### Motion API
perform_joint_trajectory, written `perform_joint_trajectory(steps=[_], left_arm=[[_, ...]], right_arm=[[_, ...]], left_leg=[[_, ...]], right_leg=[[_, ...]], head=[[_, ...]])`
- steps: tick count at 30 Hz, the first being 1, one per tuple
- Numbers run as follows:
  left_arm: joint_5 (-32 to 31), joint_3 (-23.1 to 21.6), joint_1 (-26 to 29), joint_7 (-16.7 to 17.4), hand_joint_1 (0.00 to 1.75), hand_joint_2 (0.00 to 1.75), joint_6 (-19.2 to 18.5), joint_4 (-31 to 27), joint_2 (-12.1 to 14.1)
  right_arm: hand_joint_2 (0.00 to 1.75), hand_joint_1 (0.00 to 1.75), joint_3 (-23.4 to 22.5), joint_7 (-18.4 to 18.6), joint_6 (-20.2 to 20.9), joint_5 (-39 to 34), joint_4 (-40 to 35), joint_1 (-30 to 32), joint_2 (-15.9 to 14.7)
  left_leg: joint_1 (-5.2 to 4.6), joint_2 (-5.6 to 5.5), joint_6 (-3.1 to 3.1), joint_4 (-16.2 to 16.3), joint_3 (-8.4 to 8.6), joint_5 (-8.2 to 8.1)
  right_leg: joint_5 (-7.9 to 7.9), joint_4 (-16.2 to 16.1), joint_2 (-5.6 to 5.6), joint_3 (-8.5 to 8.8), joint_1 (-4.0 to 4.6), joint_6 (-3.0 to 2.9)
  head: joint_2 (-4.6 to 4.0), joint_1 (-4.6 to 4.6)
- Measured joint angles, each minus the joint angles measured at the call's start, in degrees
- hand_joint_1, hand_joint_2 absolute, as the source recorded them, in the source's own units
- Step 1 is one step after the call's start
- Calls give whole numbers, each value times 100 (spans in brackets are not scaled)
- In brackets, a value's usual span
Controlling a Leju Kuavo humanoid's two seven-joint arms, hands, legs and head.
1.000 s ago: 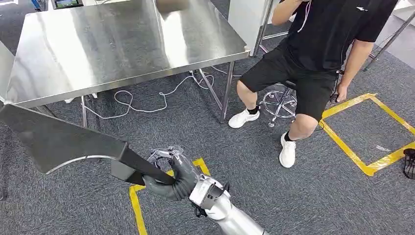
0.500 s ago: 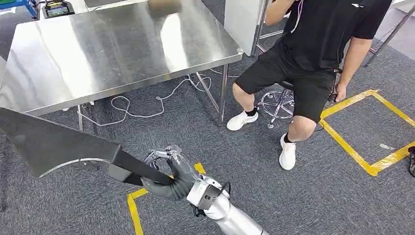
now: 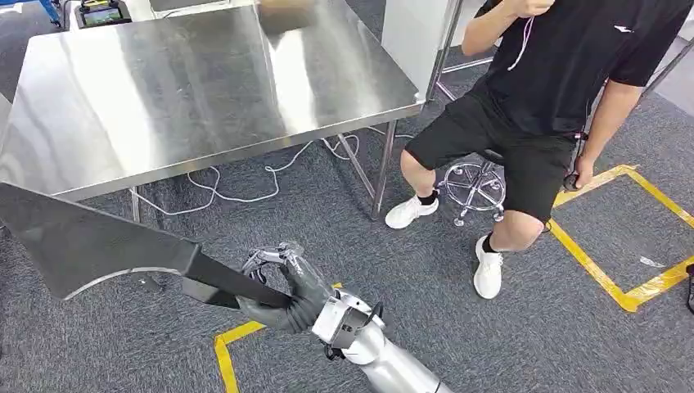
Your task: Take the parts from the cabinet and place them on the table.
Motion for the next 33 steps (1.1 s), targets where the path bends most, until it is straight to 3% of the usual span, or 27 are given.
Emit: perform_joint_trajectory(steps=[2,3,4,5,7,8,9,10,12,13,14,15,16,17,18,19,20,22,24,25,26,27,29,30,31,32,33], left_arm=[[9,0,-1,-2,0,175,9,0,-4],[9,4,-2,-2,0,175,11,2,-9],[9,4,-4,-2,0,175,15,0,-7],[9,4,-12,-2,0,175,17,0,-7],[9,7,-11,-4,0,175,22,2,-11],[9,7,-12,-4,0,175,24,2,-9],[9,7,-26,-4,0,175,26,2,-9],[9,11,-33,-4,0,175,28,2,-11],[11,24,-15,-2,0,175,33,2,-15],[18,42,-8,-2,0,175,35,2,-13],[17,50,-3,-2,0,175,35,2,-11],[20,57,0,0,0,175,44,2,-7],[20,59,-1,0,0,175,48,2,-4],[20,61,0,0,0,175,50,2,4],[26,63,5,0,0,175,50,2,13],[26,68,12,0,0,175,52,2,26],[26,68,17,7,0,175,52,0,26],[26,68,18,7,0,175,52,2,22],[24,68,0,7,0,175,52,0,13],[26,68,-8,6,0,175,52,0,17],[24,68,-14,7,0,175,52,0,20],[24,68,-13,7,0,175,50,0,15],[24,68,-1,7,0,175,50,2,11],[24,68,4,7,0,175,50,2,2],[24,68,5,7,0,175,48,2,-4],[17,66,3,7,0,175,46,2,-7],[15,68,4,7,0,175,44,2,-7]], right_arm=[[175,175,4,0,2,-2,9,-17,0],[175,175,9,0,4,-2,22,-19,-2],[175,175,11,0,4,-4,37,-38,-2],[175,175,11,2,7,0,41,-41,9],[175,175,11,2,7,-4,41,-54,15],[175,175,9,2,9,-7,41,-59,37],[175,175,9,2,18,-7,44,-75,46],[175,175,9,0,22,-7,44,-91,61],[175,175,13,0,24,-2,61,-93,72],[175,175,17,2,28,-2,78,-89,72],[175,175,18,2,31,-2,92,-89,70],[175,175,20,2,33,-4,101,-89,72],[175,175,24,0,35,-4,100,-90,72],[175,175,31,2,35,-6,100,-93,74],[175,175,35,2,35,-7,105,-93,79],[175,175,42,4,35,-7,125,-96,83],[175,175,44,2,35,-7,127,-100,90],[175,175,42,0,31,-9,129,-98,96],[175,175,39,2,0,-4,129,-121,101],[175,175,39,0,0,-7,129,-135,98],[175,175,39,-2,-4,-7,131,-139,94],[175,175,39,-2,-13,-7,131,-125,81],[175,175,39,-2,-17,-6,135,-109,48],[175,175,39,-2,-20,-6,135,-101,35],[175,175,39,-2,-22,-9,135,-99,31],[175,175,39,-2,-24,-9,138,-99,26],[175,175,42,-2,-24,-11,138,-96,20]], left_leg=[[2,-5,-39,-7,177,-132],[-15,-3,-74,2,214,-199],[-26,-13,-125,-23,248,-247],[-21,6,-174,-73,264,-281],[-18,30,-220,40,324,-189],[1,36,-227,182,212,-185],[5,34,-244,590,23,-123],[6,35,-264,982,-229,-175],[14,35,-319,1644,-773,-654],[16,36,-330,1752,-957,-837],[15,36,-325,1680,-1045,-849],[15,36,-302,1409,-1035,-691],[12,35,-265,1027,-950,-403],[-7,33,-206,586,-840,7],[-38,36,-118,187,-770,523],[-78,-21,-87,166,-782,476],[-84,-32,-72,170,-727,396],[-97,-14,-2,102,-632,384],[-58,-6,69,22,-371,371],[-53,-6,101,19,-335,346],[-53,-7,104,19,-303,300],[-53,-8,101,19,-268,245],[-45,-27,75,20,-147,124],[-36,-41,57,20,-48,44],[-26,-51,34,20,66,-43],[-12,-60,4,20,186,-129],[-12,-61,-32,10,236,-216]], right_leg=[[619,-1044,-43,331,-1,73],[901,-1232,-91,368,9,28],[777,-1243,-102,382,36,-103],[825,-1243,-77,467,57,-146],[816,-1297,-38,547,3,-238],[803,-1341,-32,614,-39,-256],[756,-1355,-37,701,-34,-319],[715,-1355,-36,741,-29,-377],[604,-1356,-25,837,-6,-416],[548,-1356,-5,900,4,-418],[493,-1356,12,972,16,-416],[423,-1356,23,1068,30,-410],[358,-1358,27,1162,47,-405],[292,-1362,26,1250,66,-399],[226,-1373,25,1241,67,-390],[161,-1343,67,1367,120,-350],[89,-1373,73,1332,112,-311],[115,-1303,76,1484,141,-236],[21,-1023,31,1371,118,-176],[-8,-714,22,1188,102,-156],[-94,-216,19,824,79,-139],[-254,167,18,498,55,-161],[-495,398,14,110,13,-126],[-468,200,8,82,-9,-82],[-271,-185,-1,139,-42,8],[87,-682,-22,242,-66,119],[584,-1100,-64,310,-79,215]], head=[[0,2],[0,4],[0,-2],[0,-4],[0,2],[2,-7],[0,-6],[0,-9],[0,-9],[0,-11],[0,-11],[0,-11],[0,-13],[0,-11],[0,-9],[0,-2],[0,-2],[0,0],[0,9],[0,17],[0,22],[0,20],[0,24],[0,24],[0,26],[0,26],[0,33]])
